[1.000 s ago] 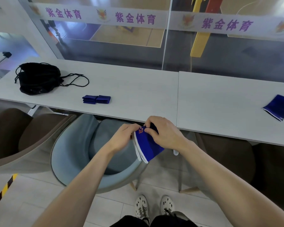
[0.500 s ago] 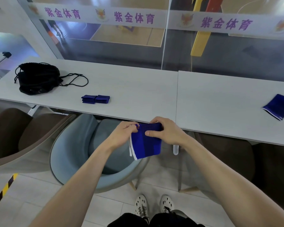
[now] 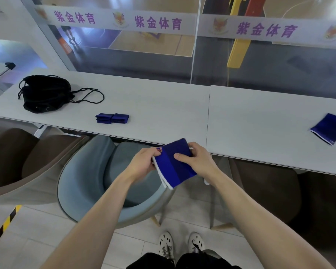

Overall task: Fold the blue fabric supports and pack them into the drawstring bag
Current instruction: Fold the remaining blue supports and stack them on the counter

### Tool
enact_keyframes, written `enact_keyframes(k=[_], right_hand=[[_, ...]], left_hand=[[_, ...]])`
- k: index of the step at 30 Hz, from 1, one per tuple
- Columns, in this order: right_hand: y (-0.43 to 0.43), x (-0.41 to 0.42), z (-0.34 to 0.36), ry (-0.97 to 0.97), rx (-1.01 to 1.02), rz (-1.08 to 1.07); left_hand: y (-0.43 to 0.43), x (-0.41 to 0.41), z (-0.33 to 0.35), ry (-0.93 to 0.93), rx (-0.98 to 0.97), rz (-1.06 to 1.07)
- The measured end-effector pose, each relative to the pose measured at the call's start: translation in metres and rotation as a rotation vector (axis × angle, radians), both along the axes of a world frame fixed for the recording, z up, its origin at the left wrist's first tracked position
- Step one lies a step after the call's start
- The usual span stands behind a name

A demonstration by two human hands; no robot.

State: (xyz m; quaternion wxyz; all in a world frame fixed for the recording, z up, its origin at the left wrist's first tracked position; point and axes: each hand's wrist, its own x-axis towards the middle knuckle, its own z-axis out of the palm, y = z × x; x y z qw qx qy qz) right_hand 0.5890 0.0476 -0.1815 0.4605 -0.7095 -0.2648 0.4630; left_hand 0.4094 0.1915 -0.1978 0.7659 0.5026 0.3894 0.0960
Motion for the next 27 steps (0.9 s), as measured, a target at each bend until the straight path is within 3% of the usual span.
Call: enact_keyframes(k=[3,7,11,13,15,17,24,27], right_hand=[[-0.008,0.007,-0.008,0.036,-0.027,0.099],[-0.012,0.011,-0.016,-0.035,0.011,-0.037],[-0.012,0.014,-0.015,0.053,0.087,-0.199],[-0.011,0.014,-0.013,0.169,0.106,-0.255],[-0.011,0.01,-0.016,0.346,0.085,-0.209],[-0.011,0.006,-0.019,0.404,0.086,-0.143],[-0.014,0.018,-0.026,-0.102,0.072,-0.052],[-0.02,0.032,-0.033,-0.296,0.244,-0.044]], left_hand=[[0.002,0.002,-0.007,-0.011,-0.073,0.122],[-0.001,0.006,-0.009,0.05,0.04,0.021],[-0.009,0.013,-0.009,0.035,0.185,-0.02],[-0.013,0.02,-0.012,0.045,0.228,0.036],[-0.02,0.029,-0.015,0.04,0.249,0.143],[-0.027,0.04,-0.016,0.023,0.234,0.238],[-0.039,0.07,-0.008,-0.003,0.121,0.377],[-0.039,0.075,-0.006,-0.088,0.002,0.462]])
